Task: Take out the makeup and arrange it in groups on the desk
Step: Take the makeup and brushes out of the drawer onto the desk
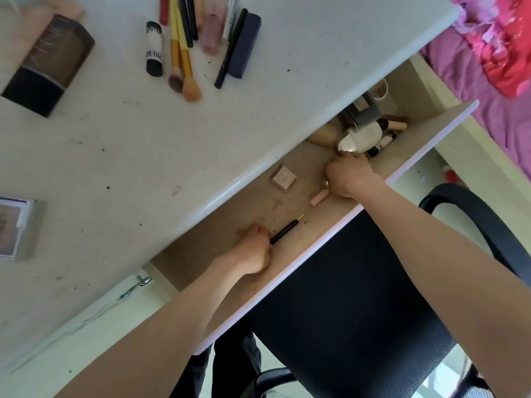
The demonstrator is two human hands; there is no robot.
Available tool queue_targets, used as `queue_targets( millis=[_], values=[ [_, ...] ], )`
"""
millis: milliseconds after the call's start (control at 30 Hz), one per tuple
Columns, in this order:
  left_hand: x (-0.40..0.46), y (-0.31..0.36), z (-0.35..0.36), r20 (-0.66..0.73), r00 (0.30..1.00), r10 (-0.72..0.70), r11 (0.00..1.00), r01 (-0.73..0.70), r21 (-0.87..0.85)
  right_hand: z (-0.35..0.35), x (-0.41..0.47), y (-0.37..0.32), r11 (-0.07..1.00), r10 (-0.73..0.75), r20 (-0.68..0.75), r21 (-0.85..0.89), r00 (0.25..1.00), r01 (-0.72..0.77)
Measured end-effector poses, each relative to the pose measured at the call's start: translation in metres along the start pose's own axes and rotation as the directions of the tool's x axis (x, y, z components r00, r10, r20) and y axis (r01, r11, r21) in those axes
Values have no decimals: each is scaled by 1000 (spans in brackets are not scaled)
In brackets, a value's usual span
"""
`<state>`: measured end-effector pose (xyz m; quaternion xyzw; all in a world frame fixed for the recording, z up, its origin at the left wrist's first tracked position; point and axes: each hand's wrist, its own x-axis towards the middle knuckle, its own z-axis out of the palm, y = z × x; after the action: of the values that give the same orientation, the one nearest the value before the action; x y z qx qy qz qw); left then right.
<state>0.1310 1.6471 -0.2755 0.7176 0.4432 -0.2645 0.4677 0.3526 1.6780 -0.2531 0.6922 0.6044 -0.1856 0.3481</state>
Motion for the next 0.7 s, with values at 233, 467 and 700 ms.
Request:
queue_targets(
  millis=[233, 467, 700],
  values=[
    [-1, 4, -6, 60, 998, -38, 997, 34, 67, -10, 0, -11, 975, -158, 269, 192, 950, 108],
    [-10, -7, -9, 91, 996, 21, 1000, -23, 13, -10, -12, -26, 950, -249, 330, 264, 911, 164],
    [-28, -15, -19, 162, 983, 85, 996, -77, -55, -17, -34, -31, 910, -252, 165, 375, 954, 176]
  ],
)
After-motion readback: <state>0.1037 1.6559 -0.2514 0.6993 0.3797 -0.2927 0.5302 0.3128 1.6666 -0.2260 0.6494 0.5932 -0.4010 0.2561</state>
